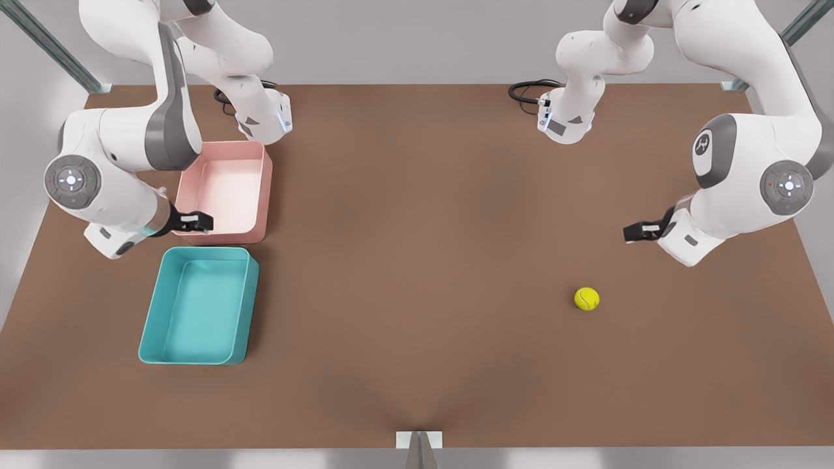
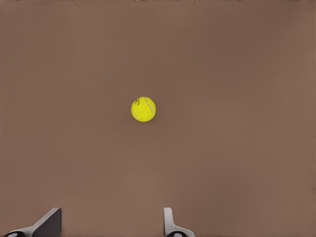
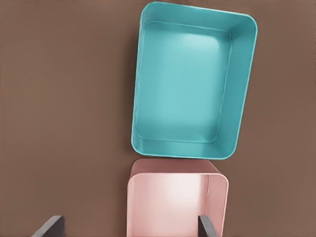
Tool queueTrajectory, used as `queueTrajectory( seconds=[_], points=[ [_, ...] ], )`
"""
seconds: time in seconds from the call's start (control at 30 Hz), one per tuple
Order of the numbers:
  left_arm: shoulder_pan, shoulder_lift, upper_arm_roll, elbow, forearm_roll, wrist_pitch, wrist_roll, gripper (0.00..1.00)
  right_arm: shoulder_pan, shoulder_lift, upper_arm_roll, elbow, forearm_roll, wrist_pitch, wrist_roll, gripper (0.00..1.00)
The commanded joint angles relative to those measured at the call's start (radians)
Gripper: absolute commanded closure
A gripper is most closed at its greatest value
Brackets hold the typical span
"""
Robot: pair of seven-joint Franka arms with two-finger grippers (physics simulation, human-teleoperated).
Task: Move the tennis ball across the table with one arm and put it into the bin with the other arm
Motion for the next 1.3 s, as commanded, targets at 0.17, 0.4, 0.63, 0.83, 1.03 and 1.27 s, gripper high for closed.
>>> queueTrajectory(
  seconds=[0.17, 0.4, 0.63, 0.83, 1.03, 1.27],
  points=[
    [0.002, 0.141, 0.000, 0.036, 0.013, 0.090, 0.031, 0.72, -0.011, 0.000, 0.002, 0.003, 0.006, 0.037, 0.034, 0.00],
    [0.043, 0.410, 0.003, 0.013, 0.081, 0.576, 1.254, 0.79, -0.014, 0.002, 0.015, 0.019, 0.000, 0.040, 0.031, 0.00],
    [0.109, 0.461, 0.032, -0.123, -0.002, 0.599, 2.025, 0.79, -0.024, -0.012, 0.020, 0.018, -0.034, 0.017, -0.033, 0.00],
    [0.107, 0.398, 0.034, -0.294, 0.058, 0.779, 2.033, 0.79, -0.025, -0.021, 0.019, 0.004, -0.030, 0.019, -0.033, 0.00],
    [0.094, 0.407, 0.032, -0.295, 0.122, 0.806, 1.946, 0.79, -0.025, -0.020, 0.019, -0.011, -0.017, 0.017, -0.030, 0.00],
    [0.074, 0.424, 0.032, -0.318, 0.121, 0.793, 1.835, 0.79, -0.025, -0.017, 0.017, -0.020, 0.005, 0.019, -0.030, 0.00]
  ],
)
